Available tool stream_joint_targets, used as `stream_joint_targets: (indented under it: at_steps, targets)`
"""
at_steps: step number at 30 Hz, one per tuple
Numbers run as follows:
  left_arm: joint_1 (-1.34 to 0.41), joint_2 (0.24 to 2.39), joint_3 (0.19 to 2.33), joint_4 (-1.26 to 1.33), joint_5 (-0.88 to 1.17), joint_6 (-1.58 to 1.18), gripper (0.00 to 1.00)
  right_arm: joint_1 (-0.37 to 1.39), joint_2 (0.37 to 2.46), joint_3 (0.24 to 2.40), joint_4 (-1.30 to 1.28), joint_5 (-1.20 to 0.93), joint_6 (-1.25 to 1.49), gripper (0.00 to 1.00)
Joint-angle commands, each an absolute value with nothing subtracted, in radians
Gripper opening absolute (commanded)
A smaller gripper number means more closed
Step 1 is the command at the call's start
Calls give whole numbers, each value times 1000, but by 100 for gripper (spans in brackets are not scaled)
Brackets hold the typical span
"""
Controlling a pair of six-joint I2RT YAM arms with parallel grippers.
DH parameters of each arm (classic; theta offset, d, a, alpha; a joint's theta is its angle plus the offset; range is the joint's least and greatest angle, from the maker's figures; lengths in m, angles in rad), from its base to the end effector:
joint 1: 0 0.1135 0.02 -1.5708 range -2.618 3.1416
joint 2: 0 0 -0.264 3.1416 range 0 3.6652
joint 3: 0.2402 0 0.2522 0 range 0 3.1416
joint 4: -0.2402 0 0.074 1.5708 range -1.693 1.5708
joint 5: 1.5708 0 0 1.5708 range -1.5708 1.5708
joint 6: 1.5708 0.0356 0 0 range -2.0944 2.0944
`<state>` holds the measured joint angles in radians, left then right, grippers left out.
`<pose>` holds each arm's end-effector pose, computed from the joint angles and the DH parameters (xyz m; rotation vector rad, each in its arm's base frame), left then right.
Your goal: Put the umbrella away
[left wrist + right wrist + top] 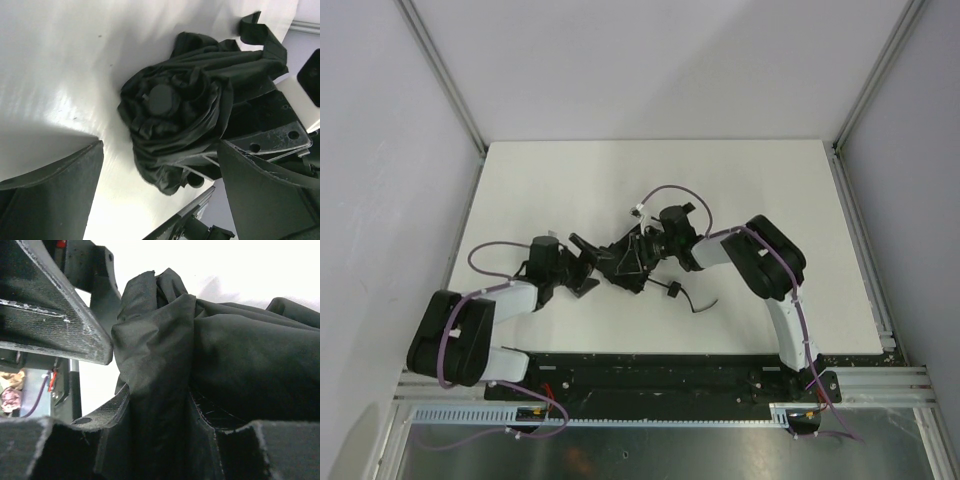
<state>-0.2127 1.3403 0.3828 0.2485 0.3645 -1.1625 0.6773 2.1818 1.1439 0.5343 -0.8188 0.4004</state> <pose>0.2233 -0.0612 0.1349 -0.9473 2.3022 -1.0771 0.3217 0.2920 0.1018 -0.8540 2.0812 1.4722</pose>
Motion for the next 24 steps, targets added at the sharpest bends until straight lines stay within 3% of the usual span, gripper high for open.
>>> stream_joint_targets:
  at_steps: [1, 5, 9, 13, 16, 18, 21, 24]
  targets:
    - [-273, 1404, 417, 316, 264, -1178, 99, 674, 2304, 1057, 319, -871, 436, 0]
    - [-312, 1487, 404, 331, 188, -1207, 98, 666, 2296, 1057, 335, -902, 446, 0]
    - [-317, 1571, 413, 367, 147, -1199, 86, 662, 2290, 1057, 362, -931, 462, 0]
    - [-322, 1597, 404, 404, 127, -1188, 61, 657, 2284, 1057, 375, -944, 472, 0]
    - [-325, 1595, 395, 417, 130, -1186, 25, 658, 2258, 1057, 376, -943, 471, 0]
    - [-326, 1597, 391, 418, 147, -1184, 9, 665, 2226, 1057, 366, -920, 465, 0]
    - [-325, 1594, 377, 416, 168, -1180, 1, 670, 2165, 1058, 345, -870, 457, 3]
    - [-324, 1592, 367, 396, 196, -1178, 0, 678, 2078, 1062, 273, -769, 403, 25]
